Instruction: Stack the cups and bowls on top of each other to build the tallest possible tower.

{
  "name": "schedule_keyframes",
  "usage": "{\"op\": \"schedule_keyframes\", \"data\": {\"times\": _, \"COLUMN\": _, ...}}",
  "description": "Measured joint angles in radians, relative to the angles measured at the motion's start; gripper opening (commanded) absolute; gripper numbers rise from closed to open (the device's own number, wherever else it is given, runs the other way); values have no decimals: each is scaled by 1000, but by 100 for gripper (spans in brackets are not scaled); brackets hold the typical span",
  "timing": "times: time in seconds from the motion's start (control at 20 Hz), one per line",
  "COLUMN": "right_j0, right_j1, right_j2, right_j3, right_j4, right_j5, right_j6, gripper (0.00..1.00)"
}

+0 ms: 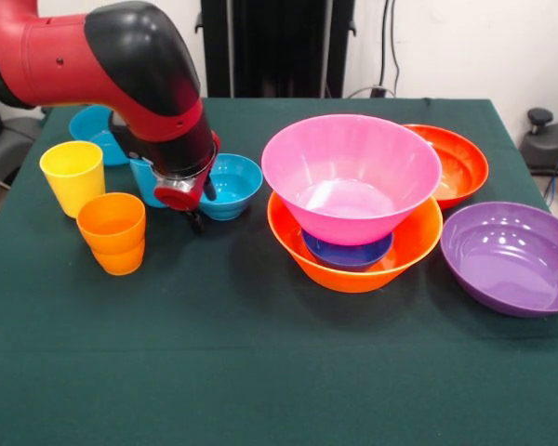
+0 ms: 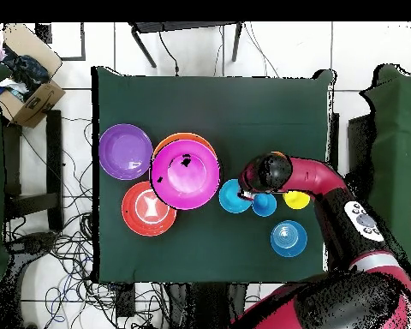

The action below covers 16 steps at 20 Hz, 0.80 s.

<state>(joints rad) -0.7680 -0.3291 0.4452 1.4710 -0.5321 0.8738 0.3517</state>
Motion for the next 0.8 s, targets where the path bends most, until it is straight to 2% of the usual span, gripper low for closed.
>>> {"op": "schedule_keyframes", "data": {"times": 0.65, "right_j0": 18, "right_j1": -6, "right_j2": -26, "right_j3": 11, "right_j4": 19, "right_j5": -22, "right_j6": 7, "gripper": 100}}
{"op": "schedule_keyframes", "data": {"times": 0.7, "right_j0": 18, "right_j1": -6, "right_j2": -33, "right_j3": 15, "right_j4": 26, "right_j5": -37, "right_j6": 7, "gripper": 0}}
{"op": "schedule_keyframes", "data": {"times": 0.8, "right_j0": 18, "right_j1": -6, "right_j2": -34, "right_j3": 16, "right_j4": 27, "right_j5": -39, "right_j6": 7, "gripper": 0}}
